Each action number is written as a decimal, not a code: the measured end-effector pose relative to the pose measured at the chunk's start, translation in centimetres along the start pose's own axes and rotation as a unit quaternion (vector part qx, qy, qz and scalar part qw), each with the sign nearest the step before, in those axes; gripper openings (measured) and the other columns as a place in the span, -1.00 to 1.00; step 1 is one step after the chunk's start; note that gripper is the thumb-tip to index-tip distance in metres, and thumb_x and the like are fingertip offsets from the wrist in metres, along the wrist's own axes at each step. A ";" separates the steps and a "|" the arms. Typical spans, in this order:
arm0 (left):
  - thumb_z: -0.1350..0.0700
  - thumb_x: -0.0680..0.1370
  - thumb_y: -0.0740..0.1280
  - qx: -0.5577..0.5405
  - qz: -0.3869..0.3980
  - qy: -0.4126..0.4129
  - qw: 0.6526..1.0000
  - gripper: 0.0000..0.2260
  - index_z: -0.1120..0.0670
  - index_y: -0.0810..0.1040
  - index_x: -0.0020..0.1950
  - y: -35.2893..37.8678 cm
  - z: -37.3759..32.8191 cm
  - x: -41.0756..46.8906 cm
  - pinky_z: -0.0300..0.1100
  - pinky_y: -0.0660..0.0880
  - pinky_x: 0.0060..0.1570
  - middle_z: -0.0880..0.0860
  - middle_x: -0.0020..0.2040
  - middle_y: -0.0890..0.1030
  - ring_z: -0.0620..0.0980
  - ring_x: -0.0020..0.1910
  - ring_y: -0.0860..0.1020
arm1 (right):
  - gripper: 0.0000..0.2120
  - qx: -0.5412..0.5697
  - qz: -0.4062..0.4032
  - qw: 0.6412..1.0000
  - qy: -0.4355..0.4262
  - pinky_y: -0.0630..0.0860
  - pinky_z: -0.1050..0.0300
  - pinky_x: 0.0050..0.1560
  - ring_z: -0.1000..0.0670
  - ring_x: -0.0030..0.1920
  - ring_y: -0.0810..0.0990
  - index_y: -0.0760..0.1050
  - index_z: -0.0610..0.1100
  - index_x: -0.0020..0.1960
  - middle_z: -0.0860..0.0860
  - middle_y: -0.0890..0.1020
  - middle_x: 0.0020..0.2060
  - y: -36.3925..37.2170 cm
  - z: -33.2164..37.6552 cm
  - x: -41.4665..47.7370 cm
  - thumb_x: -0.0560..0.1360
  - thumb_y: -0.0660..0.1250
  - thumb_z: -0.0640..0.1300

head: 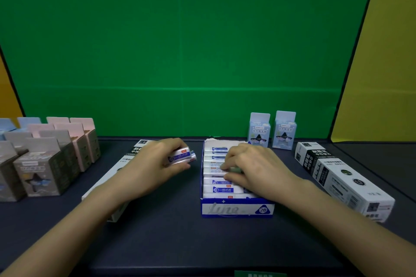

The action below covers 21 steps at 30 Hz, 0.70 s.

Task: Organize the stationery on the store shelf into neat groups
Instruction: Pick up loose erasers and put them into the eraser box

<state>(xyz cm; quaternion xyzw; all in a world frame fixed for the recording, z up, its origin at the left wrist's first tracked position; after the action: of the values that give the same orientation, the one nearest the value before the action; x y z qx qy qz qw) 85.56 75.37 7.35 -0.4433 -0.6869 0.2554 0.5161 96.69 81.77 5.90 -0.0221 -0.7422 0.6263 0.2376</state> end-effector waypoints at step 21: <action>-0.02 0.53 0.21 -0.114 0.076 0.057 0.989 -0.84 -0.03 0.49 0.05 2.3 -4.8 0.6 -0.45 0.35 -0.09 -0.05 -0.05 0.49 -0.16 -0.04 0.47 | -0.82 0.525 -0.019 0.841 0.131 0.60 0.23 0.02 0.04 -0.08 0.70 0.65 -0.09 0.00 -0.02 0.73 -0.10 -0.8 -2.4 -0.8 0.39 0.44 -0.17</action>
<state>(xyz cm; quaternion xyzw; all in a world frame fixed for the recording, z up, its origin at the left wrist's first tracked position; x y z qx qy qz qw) 90.81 76.43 7.43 -0.5643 -0.6451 0.1878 0.4798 98.51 83.54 6.62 0.0384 -0.2642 0.9090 0.3199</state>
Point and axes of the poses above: each hand's wrist, its own x-axis towards the middle knuckle, its own y-axis out of the palm, z = x × y, the point moved 10 cm from there along x, towards the middle knuckle
